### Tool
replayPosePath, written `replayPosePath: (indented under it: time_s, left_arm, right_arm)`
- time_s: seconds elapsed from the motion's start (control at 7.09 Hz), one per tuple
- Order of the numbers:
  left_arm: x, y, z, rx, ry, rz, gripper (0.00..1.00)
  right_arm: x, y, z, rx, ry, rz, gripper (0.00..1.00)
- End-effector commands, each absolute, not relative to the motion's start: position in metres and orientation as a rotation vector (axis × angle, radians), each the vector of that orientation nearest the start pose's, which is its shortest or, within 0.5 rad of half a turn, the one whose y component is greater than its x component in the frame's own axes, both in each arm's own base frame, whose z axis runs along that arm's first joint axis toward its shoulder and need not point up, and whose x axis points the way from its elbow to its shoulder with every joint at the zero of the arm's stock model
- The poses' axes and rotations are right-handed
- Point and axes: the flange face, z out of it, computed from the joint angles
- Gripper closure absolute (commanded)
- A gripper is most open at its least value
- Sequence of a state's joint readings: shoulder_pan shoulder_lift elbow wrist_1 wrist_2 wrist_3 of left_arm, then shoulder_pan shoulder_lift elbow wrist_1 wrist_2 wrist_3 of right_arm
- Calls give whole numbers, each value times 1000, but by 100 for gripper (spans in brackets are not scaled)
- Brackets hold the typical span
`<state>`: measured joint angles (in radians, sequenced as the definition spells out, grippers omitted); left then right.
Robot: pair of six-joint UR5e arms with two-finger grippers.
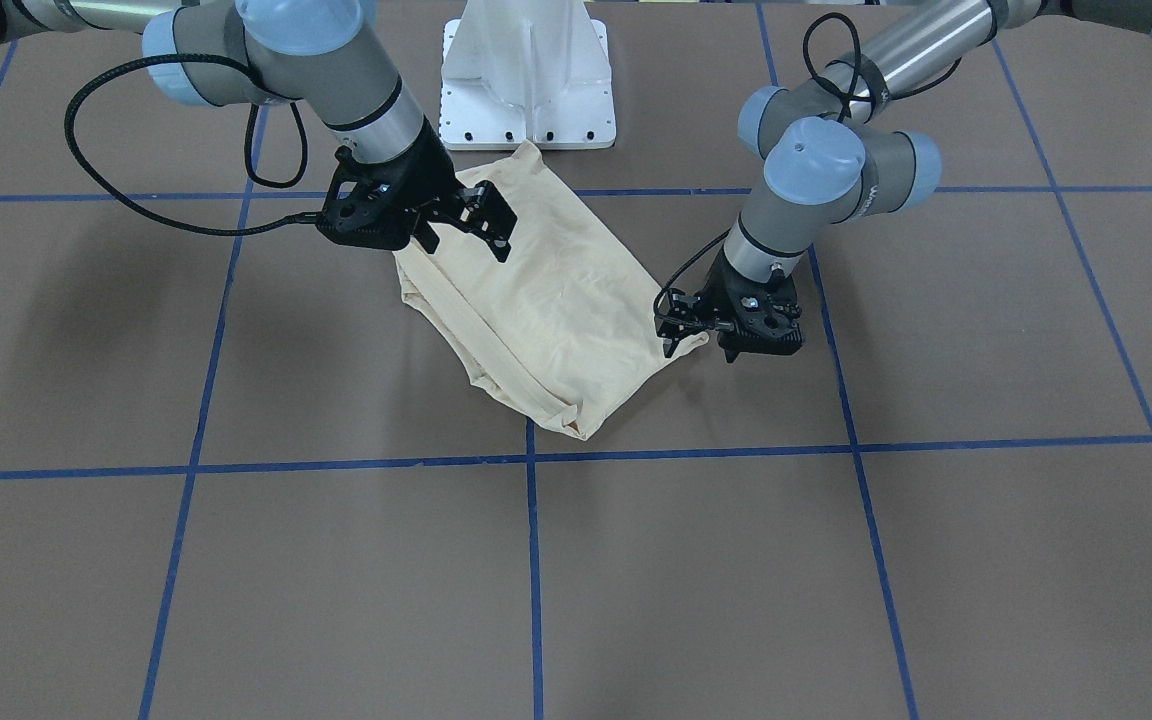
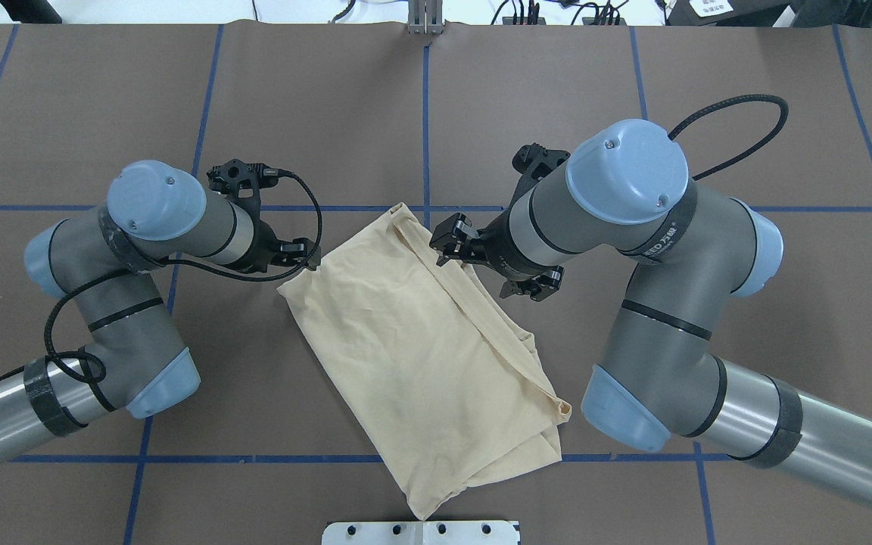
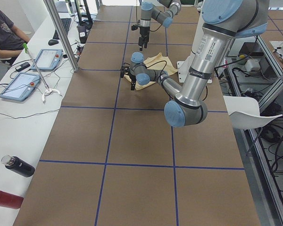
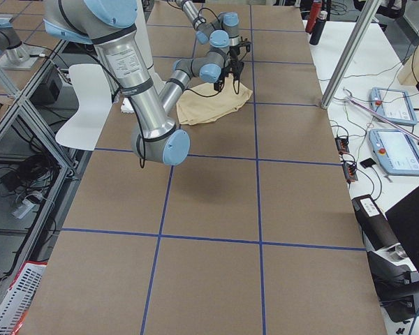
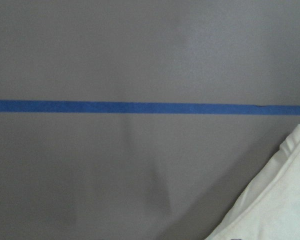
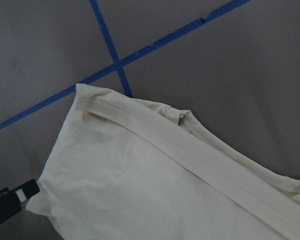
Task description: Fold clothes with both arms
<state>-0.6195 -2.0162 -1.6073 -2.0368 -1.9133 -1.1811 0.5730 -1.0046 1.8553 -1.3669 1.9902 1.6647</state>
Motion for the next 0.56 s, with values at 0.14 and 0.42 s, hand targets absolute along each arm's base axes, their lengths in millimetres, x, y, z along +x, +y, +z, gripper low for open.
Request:
replayPosePath:
  time_s: [0.14, 0.42]
  left_arm:
    - [489, -459, 346, 163, 963, -34, 26]
    - [497, -449, 346, 151, 965, -17, 30]
  right_arm:
    - [-465, -412, 180, -119, -1112, 377, 0]
    - [-465, -412, 181, -120, -1110, 378, 0]
